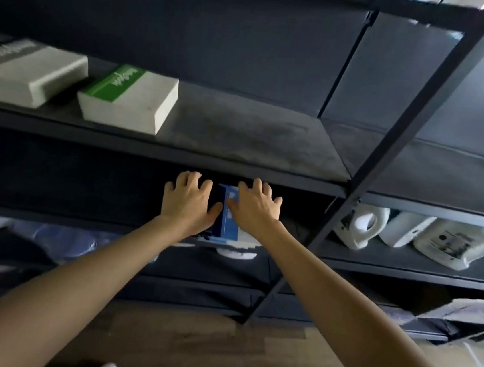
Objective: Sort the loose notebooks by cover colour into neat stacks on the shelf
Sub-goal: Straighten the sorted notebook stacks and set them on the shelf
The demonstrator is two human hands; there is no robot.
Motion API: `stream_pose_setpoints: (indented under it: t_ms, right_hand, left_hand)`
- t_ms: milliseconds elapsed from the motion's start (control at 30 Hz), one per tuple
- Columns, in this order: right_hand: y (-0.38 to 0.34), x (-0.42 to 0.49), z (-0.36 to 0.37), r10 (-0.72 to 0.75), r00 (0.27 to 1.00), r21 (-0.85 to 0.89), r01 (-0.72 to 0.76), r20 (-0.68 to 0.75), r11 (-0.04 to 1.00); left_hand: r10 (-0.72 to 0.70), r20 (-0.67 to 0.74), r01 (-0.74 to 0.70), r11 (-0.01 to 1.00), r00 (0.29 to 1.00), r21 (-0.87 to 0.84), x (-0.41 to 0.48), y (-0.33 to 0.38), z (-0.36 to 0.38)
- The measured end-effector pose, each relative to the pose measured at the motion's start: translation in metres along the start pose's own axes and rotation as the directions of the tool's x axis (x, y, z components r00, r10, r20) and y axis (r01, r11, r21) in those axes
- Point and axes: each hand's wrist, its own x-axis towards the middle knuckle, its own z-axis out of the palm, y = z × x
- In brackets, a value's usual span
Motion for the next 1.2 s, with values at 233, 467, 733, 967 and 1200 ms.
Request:
stream_pose_setpoints:
  t_ms: [233, 467, 733, 967, 1200]
  right_hand:
    - [0.019, -0.028, 0.065, 0.013, 0.980, -0.031, -0.007, 0.198, 0.999]
    - [0.033, -0.024, 0.121, 0.122, 0.922, 0.041, -0.147, 0.369, 0.988]
    - [0.055, 0.027, 0.156, 0.318, 0.863, 0.175, -0.409, 0.392, 0.895]
    - [0.075, 0.083, 0.177, 0.519, 0.765, 0.430, -0.644, 0.380, 0.633]
    - [0.082, 0.102, 0.189, 0.305, 0.659, 0.674, -0.735, 0.687, 0.071]
  left_hand:
    - [-0.066, 0.174, 0.065, 0.998, 0.983, 0.011, -0.038, -0.004, 0.055]
    - [-0.134, 0.367, 0.142, 0.990, 0.921, 0.005, -0.038, -0.026, 0.109]
    - [-0.145, 0.454, 0.156, 0.988, 0.879, 0.015, 0.005, -0.041, 0.149]
    - [-0.173, 0.518, 0.257, 0.962, 0.838, -0.093, 0.056, -0.047, 0.175]
    - [-0.305, 0.595, 0.598, 0.701, 0.744, -0.388, 0.090, -0.040, 0.205]
